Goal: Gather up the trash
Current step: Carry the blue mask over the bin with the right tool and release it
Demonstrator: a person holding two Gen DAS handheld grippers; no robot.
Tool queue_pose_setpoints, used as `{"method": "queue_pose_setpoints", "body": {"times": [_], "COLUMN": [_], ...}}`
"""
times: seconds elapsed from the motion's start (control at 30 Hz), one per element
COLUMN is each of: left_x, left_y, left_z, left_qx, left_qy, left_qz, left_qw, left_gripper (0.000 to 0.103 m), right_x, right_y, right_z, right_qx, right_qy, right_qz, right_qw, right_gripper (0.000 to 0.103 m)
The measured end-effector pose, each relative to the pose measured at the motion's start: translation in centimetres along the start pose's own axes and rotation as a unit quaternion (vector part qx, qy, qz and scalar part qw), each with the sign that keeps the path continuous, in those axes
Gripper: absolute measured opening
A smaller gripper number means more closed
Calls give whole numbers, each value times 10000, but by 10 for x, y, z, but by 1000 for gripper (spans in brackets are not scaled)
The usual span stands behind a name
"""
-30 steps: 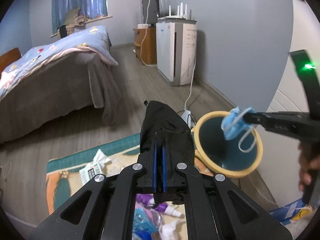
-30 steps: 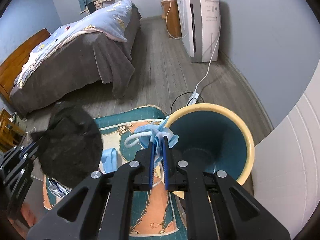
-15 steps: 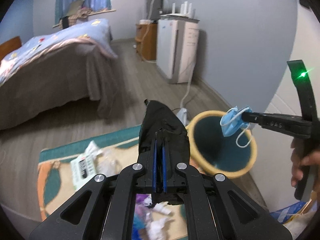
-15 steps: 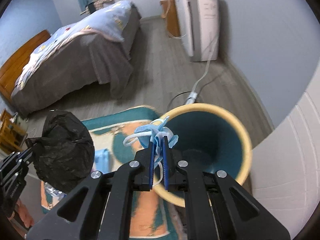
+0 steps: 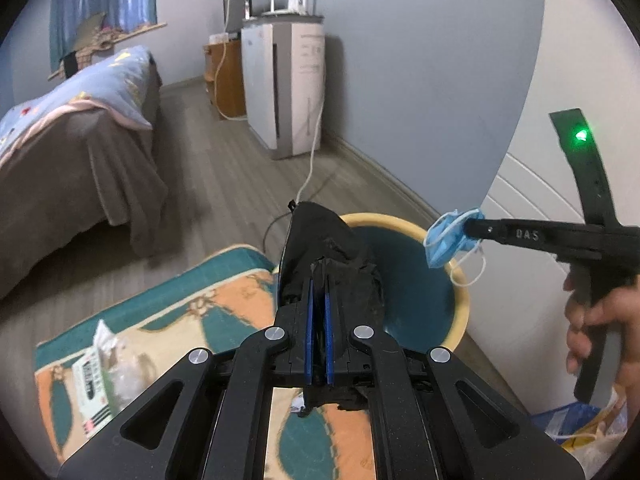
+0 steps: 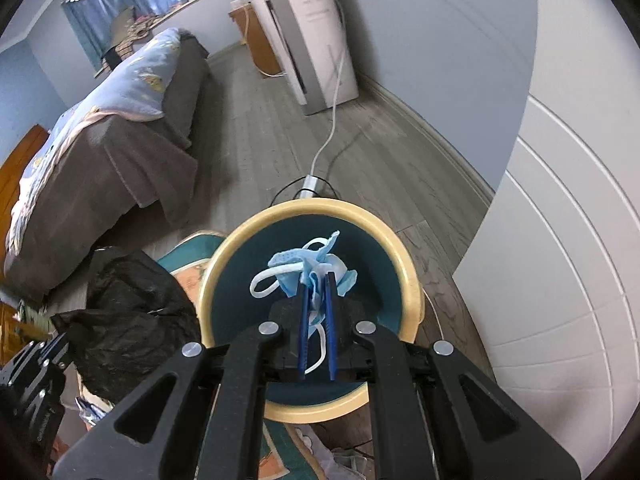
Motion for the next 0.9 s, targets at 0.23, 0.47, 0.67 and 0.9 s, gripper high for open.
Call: {"method": "queue_pose_setpoints", "body": {"times": [0.23,0.47,0.67,0.9], "left_x": [-1,2,-4,-20], "left_y": [53,74,57,25], "left_z": [9,11,13,13], "left_qx": [-308,-376,-146,69], "left_qy": [-207,-262,-129,-115], "left_qz": [-186,-162,83,368], "left_qw": [9991,9988,9998,9992], "left_gripper": [5,28,71,92], "right_x": [12,3,2,-4], "right_y": [15,7,7,-2], "right_z": [0,5,6,9], "right_qx": [15,255,236,314], "right_qy": [136,-38,-19,90], "right_qz": [-164,-26,-72,-88], "right_qw": [9998,9997,9997,9994], "right_gripper": [7,30,54,88]}}
Point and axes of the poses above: each gripper's, at about its wrist camera, not at the fingertips, and y roughly the way its jaws point, x to its right, z to its top, the point moved 5 cm from there along y, roughly the way its jaws point, and after that the axes turned 2 degrees about x, right-handed, at the moved point
